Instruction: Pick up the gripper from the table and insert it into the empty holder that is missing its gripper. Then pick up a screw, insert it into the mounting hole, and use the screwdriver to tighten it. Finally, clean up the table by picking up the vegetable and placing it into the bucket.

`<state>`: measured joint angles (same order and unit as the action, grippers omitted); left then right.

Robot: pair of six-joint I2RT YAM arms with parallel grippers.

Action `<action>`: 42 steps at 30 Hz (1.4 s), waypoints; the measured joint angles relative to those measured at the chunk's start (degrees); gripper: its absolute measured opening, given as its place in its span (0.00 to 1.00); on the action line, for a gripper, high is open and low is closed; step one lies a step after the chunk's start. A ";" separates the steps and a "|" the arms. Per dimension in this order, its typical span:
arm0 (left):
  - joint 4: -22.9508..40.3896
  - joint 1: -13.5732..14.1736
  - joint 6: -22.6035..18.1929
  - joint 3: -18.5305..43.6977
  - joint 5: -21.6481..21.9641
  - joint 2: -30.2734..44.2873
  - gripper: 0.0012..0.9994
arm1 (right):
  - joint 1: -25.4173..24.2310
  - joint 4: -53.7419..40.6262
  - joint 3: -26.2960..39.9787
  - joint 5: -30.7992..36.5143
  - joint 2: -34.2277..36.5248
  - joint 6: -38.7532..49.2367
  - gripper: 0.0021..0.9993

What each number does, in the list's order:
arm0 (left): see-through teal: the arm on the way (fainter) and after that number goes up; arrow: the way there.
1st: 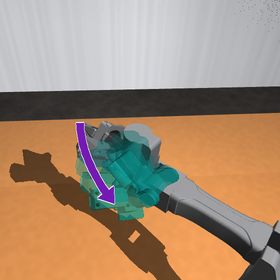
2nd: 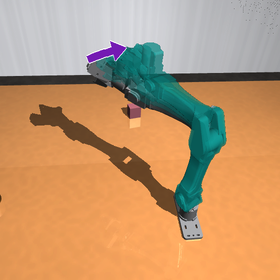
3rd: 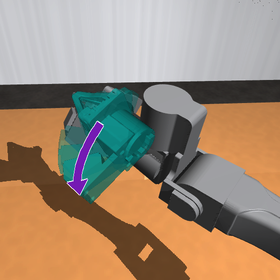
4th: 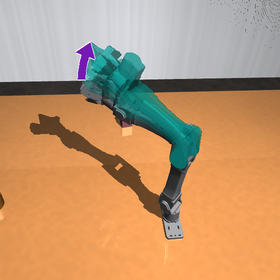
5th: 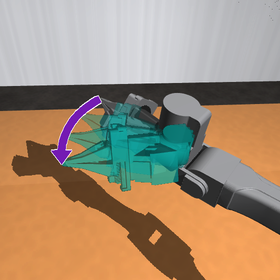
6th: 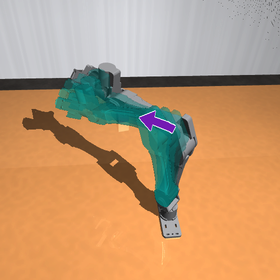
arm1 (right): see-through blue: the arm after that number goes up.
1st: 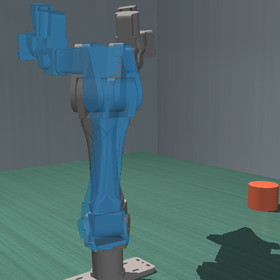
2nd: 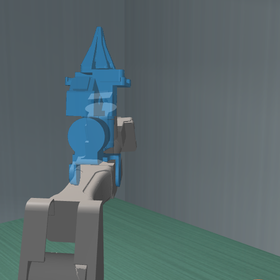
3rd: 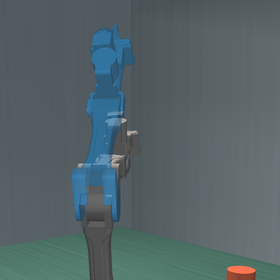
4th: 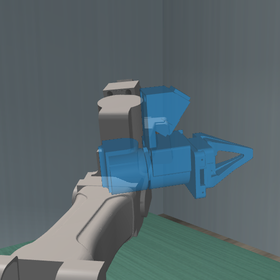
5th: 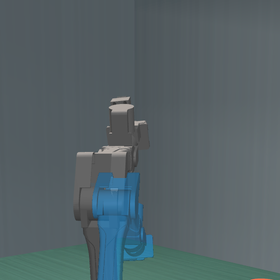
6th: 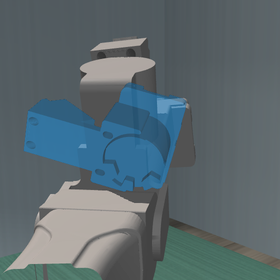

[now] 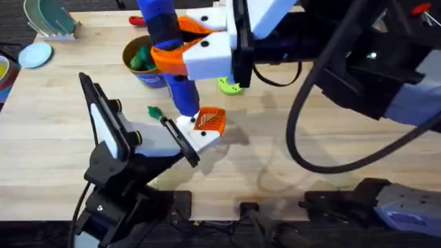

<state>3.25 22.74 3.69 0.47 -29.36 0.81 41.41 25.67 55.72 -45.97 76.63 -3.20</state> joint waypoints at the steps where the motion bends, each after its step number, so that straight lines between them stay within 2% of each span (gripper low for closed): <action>1: 0.00 0.00 0.02 0.00 0.02 0.01 0.00 | 0.00 0.00 0.01 -0.03 -0.01 0.00 0.12; 18: -0.02 0.00 0.19 -0.01 -0.17 0.00 0.00 | 0.00 0.08 -0.02 -0.38 0.02 -0.01 0.12; 22: -0.08 0.00 0.13 0.00 -0.13 -0.12 0.00 | -1.03 7.13 -0.76 -2.71 0.60 -3.31 0.11; 26: -0.07 0.00 -0.05 0.00 -0.15 -0.13 0.00 | -5.63 18.65 -1.15 -4.92 -0.19 -10.49 0.11; 30: -0.07 0.00 -0.07 0.00 -0.15 -0.13 0.00 | -10.01 21.07 -1.15 -5.81 -2.91 -15.00 0.11; 33: -0.07 0.00 -0.07 0.00 -0.15 -0.13 0.00 | -10.95 19.45 -1.15 -6.69 -3.39 -16.13 0.11; 37: -0.08 0.00 -0.09 0.00 -0.15 -0.13 0.00 | -12.85 11.69 -1.15 -7.30 -3.26 -14.46 0.11; 42: -0.07 0.00 -0.18 0.00 -0.15 -0.13 0.00 | -18.61 1.70 -1.15 -5.13 -3.26 -8.69 0.11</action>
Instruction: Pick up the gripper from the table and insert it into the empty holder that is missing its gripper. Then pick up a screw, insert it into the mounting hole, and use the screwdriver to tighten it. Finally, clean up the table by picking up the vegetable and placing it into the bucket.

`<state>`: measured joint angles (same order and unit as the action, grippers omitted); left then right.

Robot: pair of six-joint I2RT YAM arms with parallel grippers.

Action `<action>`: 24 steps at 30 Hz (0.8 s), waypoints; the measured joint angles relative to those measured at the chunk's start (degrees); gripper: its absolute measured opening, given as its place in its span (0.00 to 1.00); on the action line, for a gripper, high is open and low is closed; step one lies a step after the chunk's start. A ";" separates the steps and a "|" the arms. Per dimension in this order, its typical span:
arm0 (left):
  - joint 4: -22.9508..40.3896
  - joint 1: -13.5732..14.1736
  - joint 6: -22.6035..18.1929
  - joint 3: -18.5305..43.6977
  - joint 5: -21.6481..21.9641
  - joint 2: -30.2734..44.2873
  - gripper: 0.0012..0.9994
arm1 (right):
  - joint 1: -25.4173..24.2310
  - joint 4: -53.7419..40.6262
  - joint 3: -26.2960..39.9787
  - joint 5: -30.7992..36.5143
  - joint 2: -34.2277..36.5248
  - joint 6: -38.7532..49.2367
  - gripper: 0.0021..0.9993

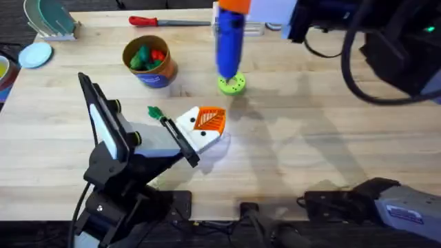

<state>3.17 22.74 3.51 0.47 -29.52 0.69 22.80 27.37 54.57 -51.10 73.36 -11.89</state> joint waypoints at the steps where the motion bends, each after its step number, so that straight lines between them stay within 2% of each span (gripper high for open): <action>1: -0.01 0.00 -0.02 0.00 0.00 0.00 0.00 | -1.69 -2.25 0.00 1.10 0.00 1.73 0.11; 7: -0.01 0.00 -0.05 0.00 0.00 0.00 0.00 | -10.22 -18.20 0.00 11.83 0.00 14.71 0.11; 12: -0.01 0.00 -0.06 0.00 0.00 -0.01 0.00 | -12.85 -30.11 0.00 30.24 0.15 30.60 0.11; 15: -0.01 0.00 -0.07 0.00 0.00 0.00 0.00 | -12.86 -32.04 0.00 43.22 1.81 40.57 0.11; 19: -0.01 0.00 -0.06 0.00 0.00 0.00 0.00 | -12.91 -31.92 0.00 56.19 6.37 52.73 0.11; 24: -0.01 0.00 -0.04 0.00 0.00 -0.02 0.00 | -12.95 -31.92 0.00 64.43 14.34 63.05 0.11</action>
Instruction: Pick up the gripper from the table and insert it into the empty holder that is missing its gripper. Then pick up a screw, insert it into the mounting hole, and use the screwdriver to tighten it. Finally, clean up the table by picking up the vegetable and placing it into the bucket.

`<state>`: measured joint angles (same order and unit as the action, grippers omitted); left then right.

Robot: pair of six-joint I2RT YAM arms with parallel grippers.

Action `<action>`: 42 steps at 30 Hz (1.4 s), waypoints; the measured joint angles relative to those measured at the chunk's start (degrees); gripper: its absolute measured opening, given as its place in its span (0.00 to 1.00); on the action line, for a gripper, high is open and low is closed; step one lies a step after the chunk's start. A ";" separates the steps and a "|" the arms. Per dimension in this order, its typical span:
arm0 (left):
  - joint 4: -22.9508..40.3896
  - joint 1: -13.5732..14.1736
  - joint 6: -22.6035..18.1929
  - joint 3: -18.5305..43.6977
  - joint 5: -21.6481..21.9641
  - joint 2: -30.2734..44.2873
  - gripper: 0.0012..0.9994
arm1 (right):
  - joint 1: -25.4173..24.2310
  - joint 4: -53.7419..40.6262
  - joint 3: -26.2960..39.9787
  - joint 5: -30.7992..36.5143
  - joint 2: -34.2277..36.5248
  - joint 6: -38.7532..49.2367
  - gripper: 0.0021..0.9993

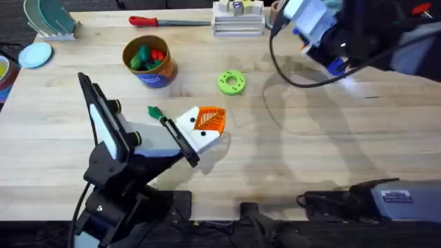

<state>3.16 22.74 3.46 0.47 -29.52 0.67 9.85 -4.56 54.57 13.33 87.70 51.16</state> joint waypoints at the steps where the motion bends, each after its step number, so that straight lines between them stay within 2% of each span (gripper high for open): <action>1: 0.00 0.00 -0.02 0.00 0.00 0.00 0.00 | 0.00 -0.04 0.00 0.67 1.41 1.01 0.11; 6: 0.00 0.00 -0.02 0.00 0.00 0.02 0.00 | 0.33 -0.15 0.00 2.60 6.56 4.09 0.11; 10: 0.00 0.00 0.00 0.00 0.00 0.00 0.00 | 1.68 -1.44 0.00 3.22 8.02 5.09 0.15; 15: 0.00 0.00 -0.01 0.00 0.00 0.01 0.00 | 3.73 -6.32 0.02 3.58 8.87 6.04 0.26; 16: 0.00 0.00 -0.02 0.00 0.00 0.00 0.00 | 4.11 -7.58 0.02 3.60 9.01 6.19 0.37; 20: 0.02 0.00 0.00 0.00 0.00 0.00 0.00 | 4.98 -8.24 0.83 4.86 8.87 5.89 0.94; 21: 0.00 0.00 -0.02 0.00 0.00 0.02 0.00 | 5.01 -8.30 1.12 4.87 8.69 5.40 0.98; 30: 0.00 0.00 -0.02 0.00 0.00 0.02 0.00 | 7.30 -9.69 1.14 4.73 6.54 -3.19 0.99; 42: 0.01 0.00 -0.02 0.00 0.00 0.01 0.00 | 7.34 -17.22 2.91 2.73 -10.82 -28.97 0.99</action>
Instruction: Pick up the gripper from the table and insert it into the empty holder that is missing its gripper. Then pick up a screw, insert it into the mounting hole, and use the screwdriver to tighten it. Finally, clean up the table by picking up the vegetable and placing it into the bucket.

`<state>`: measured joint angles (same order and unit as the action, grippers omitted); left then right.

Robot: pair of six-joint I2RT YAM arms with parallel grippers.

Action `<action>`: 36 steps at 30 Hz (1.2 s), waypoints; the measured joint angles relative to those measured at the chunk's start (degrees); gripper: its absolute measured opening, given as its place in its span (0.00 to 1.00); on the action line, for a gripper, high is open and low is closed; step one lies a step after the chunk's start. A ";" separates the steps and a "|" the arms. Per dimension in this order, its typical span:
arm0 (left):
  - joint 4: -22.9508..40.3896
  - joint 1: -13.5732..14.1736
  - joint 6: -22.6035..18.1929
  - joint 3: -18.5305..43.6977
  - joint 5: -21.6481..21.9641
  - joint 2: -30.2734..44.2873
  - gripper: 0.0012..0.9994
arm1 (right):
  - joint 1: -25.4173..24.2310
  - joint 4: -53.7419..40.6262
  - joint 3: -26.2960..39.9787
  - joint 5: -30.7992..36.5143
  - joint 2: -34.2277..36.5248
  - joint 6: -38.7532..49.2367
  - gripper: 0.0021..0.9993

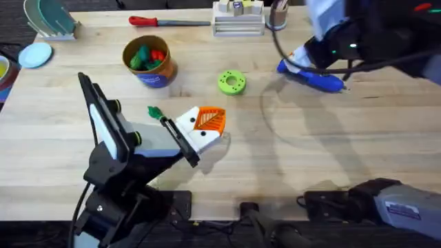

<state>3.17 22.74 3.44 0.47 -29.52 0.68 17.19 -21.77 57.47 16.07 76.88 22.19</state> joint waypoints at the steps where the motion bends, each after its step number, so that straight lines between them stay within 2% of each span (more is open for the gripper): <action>1: -0.01 0.00 0.00 0.00 0.00 0.01 0.00 | 0.00 -1.13 0.02 -1.12 -1.55 -2.47 0.99; 7: 0.00 0.00 0.01 0.00 0.00 0.01 0.00 | 1.41 -6.90 0.02 -10.55 -8.83 -14.19 0.99; 14: -0.01 0.00 -0.01 0.00 0.00 0.01 0.03 | 2.97 -12.24 0.02 -21.53 -10.47 -19.42 0.99; 16: -0.01 0.00 -0.06 0.00 0.01 0.00 0.15 | 3.05 -13.19 0.02 -24.28 -10.49 -20.07 0.99; 21: -0.01 0.00 -0.07 0.00 0.00 0.00 0.90 | 3.06 -14.78 0.02 -27.45 -10.47 -22.42 0.99; 22: -0.01 0.00 -0.04 0.00 0.02 0.01 0.97 | 3.06 -15.00 0.02 -27.80 -10.49 -23.03 0.99; 36: -0.57 0.00 0.00 -0.05 0.00 -0.01 0.99 | 3.05 -15.55 0.02 -29.04 -10.48 -25.24 0.99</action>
<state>2.59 22.74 3.44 0.42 -29.52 0.67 20.24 -37.32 57.49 -12.97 66.40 -3.05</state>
